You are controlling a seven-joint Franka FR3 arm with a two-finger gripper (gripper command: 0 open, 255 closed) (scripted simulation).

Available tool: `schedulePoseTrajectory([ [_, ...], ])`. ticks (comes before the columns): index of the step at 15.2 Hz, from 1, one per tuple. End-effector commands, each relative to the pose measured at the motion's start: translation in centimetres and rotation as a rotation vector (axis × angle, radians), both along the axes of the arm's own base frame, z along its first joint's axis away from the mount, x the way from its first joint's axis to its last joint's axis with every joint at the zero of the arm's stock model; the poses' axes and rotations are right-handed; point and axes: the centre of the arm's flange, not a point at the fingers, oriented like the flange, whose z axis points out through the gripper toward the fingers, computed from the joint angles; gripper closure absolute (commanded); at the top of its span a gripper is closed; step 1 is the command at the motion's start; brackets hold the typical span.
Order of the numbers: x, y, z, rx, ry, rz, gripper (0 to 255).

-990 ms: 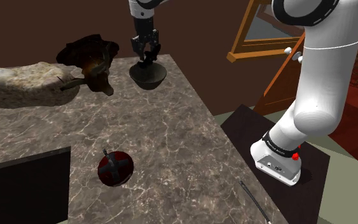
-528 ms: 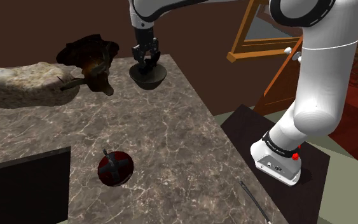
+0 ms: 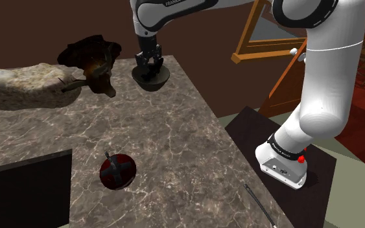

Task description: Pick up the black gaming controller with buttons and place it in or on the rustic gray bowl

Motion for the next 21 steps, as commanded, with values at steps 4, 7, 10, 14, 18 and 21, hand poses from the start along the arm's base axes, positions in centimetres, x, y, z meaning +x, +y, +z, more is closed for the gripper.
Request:
schedulePoseTrajectory([
  [4,0.0,0.0,0.0,0.0,-0.001,0.0,255],
  [7,0.0,0.0,0.0,0.0,-0.001,0.0,0],
  [10,0.0,0.0,0.0,0.0,-0.001,0.0,0],
  [14,0.3,0.3,5.0,0.0,-0.001,0.0,0],
  [18,0.3,0.3,5.0,0.0,-0.001,0.0,0],
  [21,0.3,0.3,5.0,0.0,-0.001,0.0,0],
])
